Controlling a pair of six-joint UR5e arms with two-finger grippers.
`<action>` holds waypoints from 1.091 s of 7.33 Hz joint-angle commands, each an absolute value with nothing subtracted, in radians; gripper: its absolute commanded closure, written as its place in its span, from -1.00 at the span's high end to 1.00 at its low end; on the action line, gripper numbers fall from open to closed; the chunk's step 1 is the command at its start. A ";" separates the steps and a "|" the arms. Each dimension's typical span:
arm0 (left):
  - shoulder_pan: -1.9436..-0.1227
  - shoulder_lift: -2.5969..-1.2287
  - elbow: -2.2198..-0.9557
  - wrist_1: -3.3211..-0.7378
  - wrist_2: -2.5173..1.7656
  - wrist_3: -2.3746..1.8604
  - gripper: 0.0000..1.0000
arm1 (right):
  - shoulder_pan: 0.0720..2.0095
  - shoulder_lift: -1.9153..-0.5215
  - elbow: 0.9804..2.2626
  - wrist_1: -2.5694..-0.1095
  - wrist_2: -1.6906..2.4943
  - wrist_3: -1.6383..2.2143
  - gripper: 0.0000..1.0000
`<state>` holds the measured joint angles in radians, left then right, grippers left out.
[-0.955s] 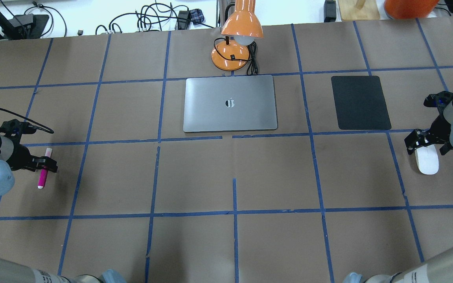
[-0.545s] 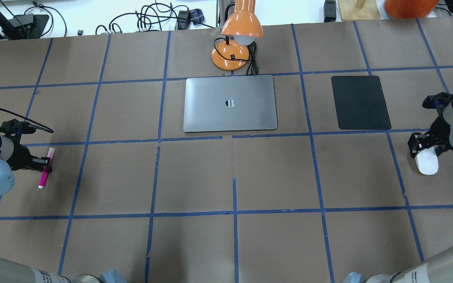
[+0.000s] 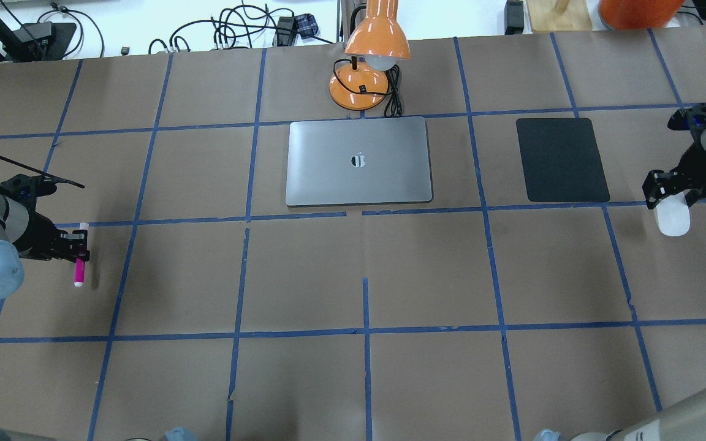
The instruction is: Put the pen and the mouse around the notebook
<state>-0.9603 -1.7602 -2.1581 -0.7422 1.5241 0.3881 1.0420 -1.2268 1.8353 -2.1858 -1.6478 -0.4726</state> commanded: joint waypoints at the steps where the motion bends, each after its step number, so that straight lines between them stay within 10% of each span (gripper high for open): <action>1: -1.197 -1.695 -2.157 -0.805 1.522 -0.088 -1.00 | 1.191 -1.142 1.633 -2.086 -1.621 -0.347 -0.63; 8: -1.891 -1.797 -2.010 -0.839 1.513 -1.664 -1.00 | 1.328 -0.968 1.465 -2.056 -1.595 -0.179 -0.53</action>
